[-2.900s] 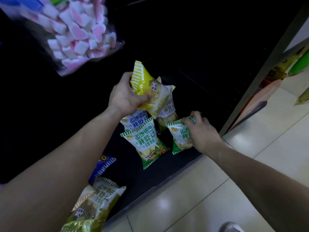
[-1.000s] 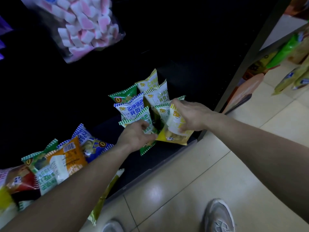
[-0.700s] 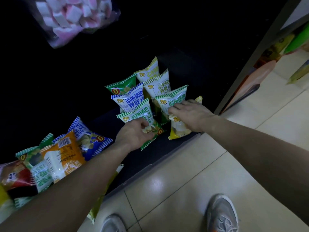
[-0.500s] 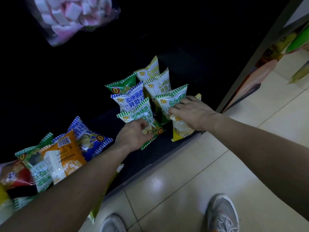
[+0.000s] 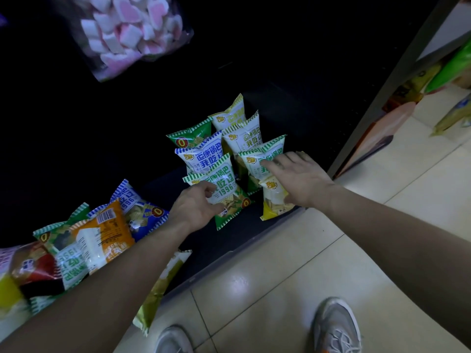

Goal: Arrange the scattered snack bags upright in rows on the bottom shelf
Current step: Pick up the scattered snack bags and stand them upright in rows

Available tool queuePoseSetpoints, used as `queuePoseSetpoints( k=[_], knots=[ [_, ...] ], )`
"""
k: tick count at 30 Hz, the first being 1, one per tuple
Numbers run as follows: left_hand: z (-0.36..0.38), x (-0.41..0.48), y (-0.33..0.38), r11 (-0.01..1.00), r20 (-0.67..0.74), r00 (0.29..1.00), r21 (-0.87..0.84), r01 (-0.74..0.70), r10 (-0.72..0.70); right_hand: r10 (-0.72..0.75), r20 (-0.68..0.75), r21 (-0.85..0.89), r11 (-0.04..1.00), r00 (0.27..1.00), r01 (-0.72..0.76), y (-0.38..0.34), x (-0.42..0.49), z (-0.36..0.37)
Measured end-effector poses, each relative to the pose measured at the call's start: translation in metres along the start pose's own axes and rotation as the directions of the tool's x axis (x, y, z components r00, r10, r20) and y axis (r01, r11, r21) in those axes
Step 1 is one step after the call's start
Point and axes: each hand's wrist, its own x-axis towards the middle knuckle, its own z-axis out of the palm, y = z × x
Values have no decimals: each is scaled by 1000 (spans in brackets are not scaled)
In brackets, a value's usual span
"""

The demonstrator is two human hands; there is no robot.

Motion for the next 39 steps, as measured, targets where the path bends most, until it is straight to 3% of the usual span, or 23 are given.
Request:
queuePoseSetpoints(
  k=[7,15,19,27,33,39],
  knots=[
    [-22,-5,-10,999,-91,996,52,-8,12,7,-45,134,991,999,-1,-17,2,-27],
    [-93,39,-30,990,-368,928,144,-3,56,-58,-119,257,963,991,88,-67,64,-66],
    [-113,93,-27,971,-326,937,235,-49,127,-98,-71,258,960,993,113,-79,102,-50],
    [-87,166,-12,937,-199,974,346,-34,109,-170,-81,-31,985,982,168,-97,139,-7],
    [-81,182,-11,877,-175,984,475,75,11,-138,-92,-9,990,986,138,-98,135,-3],
    [-84,194,-9,924,-71,997,379,53,-28,-101,-100,27,994,990,104,-103,130,-4]
  ],
)
